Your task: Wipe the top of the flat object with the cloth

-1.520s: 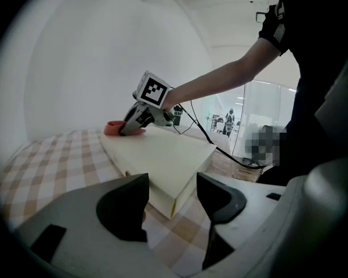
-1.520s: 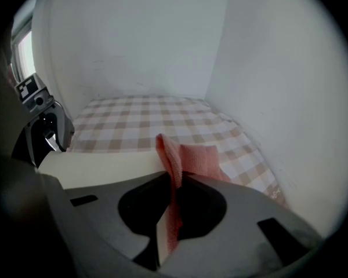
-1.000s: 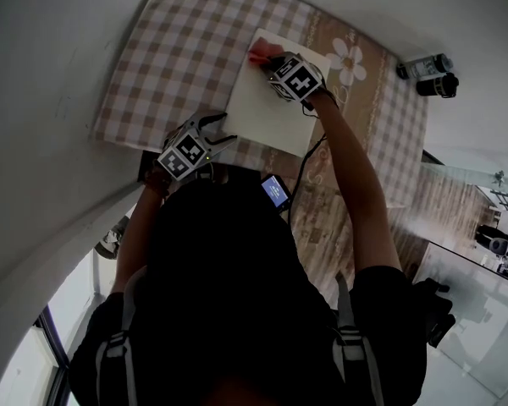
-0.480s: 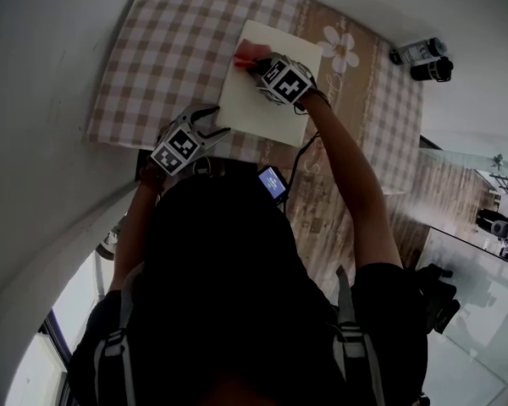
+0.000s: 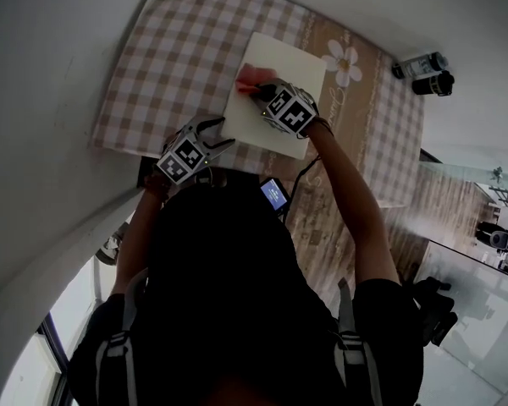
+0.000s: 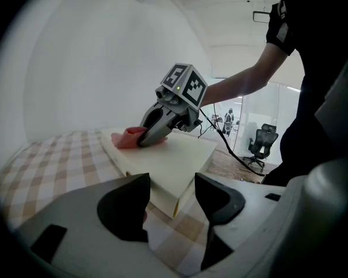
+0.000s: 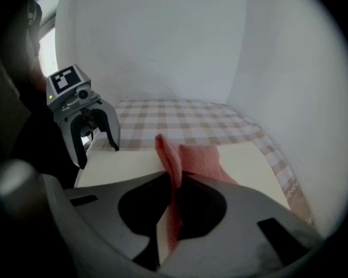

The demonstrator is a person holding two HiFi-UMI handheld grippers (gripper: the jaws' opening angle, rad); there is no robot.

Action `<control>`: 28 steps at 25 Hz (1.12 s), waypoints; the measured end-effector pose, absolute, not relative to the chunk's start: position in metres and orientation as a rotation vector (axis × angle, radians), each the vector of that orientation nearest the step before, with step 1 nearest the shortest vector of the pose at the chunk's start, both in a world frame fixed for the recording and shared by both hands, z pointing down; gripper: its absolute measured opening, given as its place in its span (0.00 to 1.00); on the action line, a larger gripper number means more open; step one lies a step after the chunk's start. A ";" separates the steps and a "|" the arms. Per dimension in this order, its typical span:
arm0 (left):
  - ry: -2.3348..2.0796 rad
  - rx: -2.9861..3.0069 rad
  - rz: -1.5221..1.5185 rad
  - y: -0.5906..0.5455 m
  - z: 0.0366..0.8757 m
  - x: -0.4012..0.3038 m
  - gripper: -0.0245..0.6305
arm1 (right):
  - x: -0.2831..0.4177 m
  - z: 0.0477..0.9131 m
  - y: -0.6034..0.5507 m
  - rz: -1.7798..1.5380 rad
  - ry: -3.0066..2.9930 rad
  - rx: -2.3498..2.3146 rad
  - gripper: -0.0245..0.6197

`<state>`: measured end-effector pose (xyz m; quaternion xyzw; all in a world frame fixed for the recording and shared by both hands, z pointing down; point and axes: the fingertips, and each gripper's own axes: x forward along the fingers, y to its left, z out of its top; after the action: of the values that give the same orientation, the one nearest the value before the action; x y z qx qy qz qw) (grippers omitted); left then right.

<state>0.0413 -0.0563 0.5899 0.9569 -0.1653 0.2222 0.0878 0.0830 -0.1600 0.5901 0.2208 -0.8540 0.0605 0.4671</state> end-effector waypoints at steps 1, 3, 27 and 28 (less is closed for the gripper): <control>-0.493 2.849 0.657 -0.057 0.590 0.041 0.42 | 0.083 0.590 -0.158 0.151 -2.100 0.542 0.07; -0.493 2.848 0.651 -0.058 0.591 0.041 0.42 | 0.081 0.590 -0.152 0.156 -2.110 0.538 0.07; -0.545 2.861 0.623 -0.051 0.599 0.038 0.43 | 0.051 0.589 -0.069 0.144 -2.151 0.406 0.07; -0.545 2.858 0.622 -0.054 0.599 0.039 0.43 | 0.051 0.589 -0.069 0.147 -2.154 0.403 0.07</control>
<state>0.0392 -0.0535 0.5993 0.9572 -0.1825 0.2084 0.0833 0.0512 -0.0687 0.5886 0.1635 -0.8732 0.0596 0.4553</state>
